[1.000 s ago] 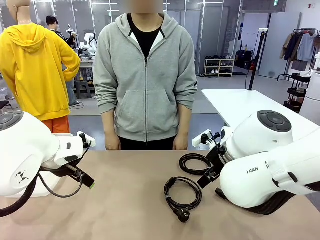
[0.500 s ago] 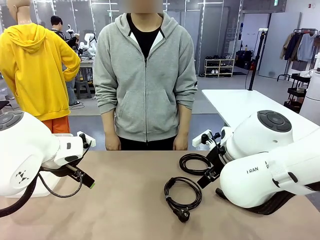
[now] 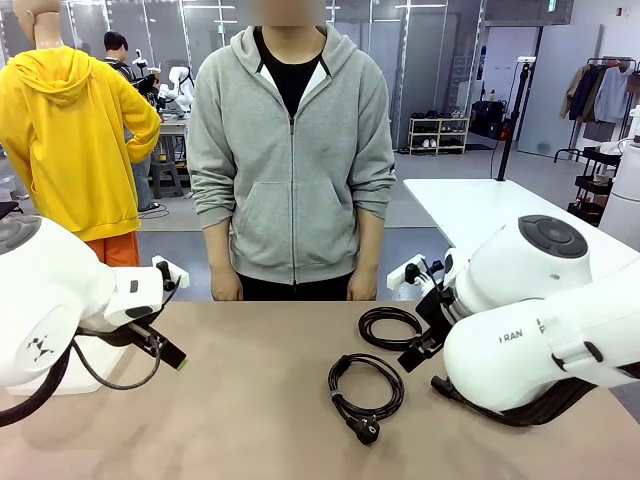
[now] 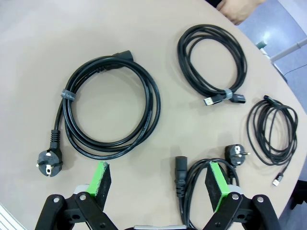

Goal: Organize and store the cables.
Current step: Place the Power Cable into the Organizing box.

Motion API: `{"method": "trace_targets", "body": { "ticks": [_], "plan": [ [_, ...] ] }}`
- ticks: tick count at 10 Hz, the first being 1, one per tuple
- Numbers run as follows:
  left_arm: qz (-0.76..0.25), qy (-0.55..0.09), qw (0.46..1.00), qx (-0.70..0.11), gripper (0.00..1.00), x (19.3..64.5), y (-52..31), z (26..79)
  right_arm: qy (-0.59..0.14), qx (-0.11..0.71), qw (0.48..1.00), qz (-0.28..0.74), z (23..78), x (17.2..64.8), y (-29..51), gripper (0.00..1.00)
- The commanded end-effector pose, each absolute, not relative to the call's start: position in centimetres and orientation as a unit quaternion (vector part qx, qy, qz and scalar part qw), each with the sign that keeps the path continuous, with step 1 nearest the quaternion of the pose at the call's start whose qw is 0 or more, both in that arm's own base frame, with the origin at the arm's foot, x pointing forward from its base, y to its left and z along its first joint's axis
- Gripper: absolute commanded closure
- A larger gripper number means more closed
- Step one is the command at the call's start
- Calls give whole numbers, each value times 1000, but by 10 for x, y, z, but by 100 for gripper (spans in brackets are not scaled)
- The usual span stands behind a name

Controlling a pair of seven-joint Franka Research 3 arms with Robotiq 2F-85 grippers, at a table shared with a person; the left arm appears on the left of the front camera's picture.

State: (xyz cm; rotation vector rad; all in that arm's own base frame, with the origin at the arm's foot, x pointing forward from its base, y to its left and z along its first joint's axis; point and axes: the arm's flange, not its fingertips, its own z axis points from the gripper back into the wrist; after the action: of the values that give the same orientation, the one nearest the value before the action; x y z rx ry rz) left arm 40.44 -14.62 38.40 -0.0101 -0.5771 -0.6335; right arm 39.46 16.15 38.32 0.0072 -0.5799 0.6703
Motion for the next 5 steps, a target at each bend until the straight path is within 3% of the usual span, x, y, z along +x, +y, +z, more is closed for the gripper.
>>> {"method": "trace_targets", "body": {
  "ticks": [1, 5],
  "plan": [
    [-330, -295, 896, -29, 0, 402, -123, 418, -287, 5, 898, 334, 423, 392, 144, 0],
    [-336, -299, 884, -124, 0, 370, -64, 505, -282, 58, 882, 373, 497, 359, 75, 0]
  ]
}}
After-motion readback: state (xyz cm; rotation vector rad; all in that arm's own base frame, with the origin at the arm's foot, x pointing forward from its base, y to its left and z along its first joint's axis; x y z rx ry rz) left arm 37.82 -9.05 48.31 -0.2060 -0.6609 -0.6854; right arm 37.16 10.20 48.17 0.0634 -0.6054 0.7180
